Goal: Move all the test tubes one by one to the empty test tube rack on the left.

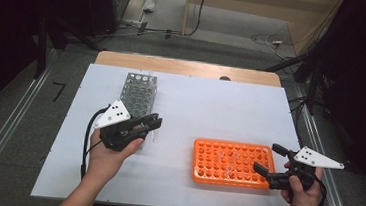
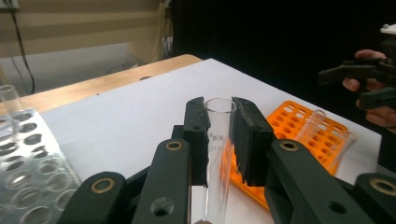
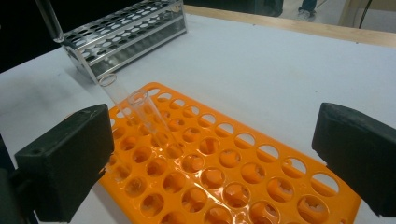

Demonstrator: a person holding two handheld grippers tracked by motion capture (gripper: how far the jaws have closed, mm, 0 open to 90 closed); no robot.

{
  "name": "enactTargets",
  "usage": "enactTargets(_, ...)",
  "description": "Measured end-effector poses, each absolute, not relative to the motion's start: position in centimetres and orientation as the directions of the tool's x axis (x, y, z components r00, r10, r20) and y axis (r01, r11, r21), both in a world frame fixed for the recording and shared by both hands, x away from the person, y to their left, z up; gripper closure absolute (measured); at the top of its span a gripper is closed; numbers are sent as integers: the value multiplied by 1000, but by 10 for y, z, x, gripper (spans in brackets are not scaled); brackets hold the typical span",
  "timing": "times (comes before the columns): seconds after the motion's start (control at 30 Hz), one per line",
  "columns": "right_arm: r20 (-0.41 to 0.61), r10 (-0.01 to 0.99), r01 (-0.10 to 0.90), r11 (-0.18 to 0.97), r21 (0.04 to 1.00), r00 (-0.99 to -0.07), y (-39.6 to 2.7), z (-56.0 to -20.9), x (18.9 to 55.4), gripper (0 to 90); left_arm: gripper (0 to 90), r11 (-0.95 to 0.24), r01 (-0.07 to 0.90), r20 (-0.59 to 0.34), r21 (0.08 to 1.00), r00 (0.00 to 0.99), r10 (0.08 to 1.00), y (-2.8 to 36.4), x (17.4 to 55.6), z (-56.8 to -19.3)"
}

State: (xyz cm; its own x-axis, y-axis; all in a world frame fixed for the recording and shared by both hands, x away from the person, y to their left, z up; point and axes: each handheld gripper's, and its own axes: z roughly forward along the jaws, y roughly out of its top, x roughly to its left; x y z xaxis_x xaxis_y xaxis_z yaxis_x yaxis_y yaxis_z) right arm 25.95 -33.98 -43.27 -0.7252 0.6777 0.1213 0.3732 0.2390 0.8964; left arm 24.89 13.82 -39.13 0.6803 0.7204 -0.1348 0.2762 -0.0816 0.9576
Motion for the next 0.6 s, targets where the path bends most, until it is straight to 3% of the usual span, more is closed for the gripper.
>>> enactTargets(0.6,131,708,395,222,892,-694,-353,-438,265,0,768,-45,270,-142,962,632,761,158,284,-384)
